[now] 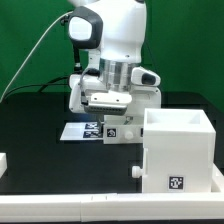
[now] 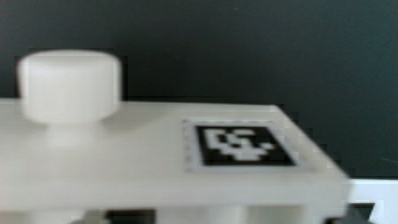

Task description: Assemble drawer

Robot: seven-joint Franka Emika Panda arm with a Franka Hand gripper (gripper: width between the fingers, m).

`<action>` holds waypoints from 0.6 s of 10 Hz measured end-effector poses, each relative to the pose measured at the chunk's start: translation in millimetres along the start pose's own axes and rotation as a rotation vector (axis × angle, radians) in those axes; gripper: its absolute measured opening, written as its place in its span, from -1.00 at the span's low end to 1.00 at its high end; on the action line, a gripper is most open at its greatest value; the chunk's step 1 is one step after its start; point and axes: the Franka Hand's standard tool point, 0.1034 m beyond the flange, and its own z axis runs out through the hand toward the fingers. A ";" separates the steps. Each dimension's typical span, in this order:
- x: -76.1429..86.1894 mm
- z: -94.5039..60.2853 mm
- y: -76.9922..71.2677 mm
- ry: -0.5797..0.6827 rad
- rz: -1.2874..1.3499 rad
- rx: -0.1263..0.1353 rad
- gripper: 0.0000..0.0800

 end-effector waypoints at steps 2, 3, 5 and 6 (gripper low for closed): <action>0.0 0.0 0.0 0.000 0.000 0.000 -0.53; -0.4 -0.3 0.1 -0.001 0.000 -0.001 -0.88; -0.4 -0.1 -0.9 -0.002 0.008 -0.004 -0.90; -0.2 0.8 -6.8 -0.007 0.071 -0.020 -0.90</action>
Offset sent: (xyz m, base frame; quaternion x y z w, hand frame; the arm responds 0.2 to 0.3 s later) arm 0.0000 0.0000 0.0000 0.0000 0.0000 0.0000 1.0000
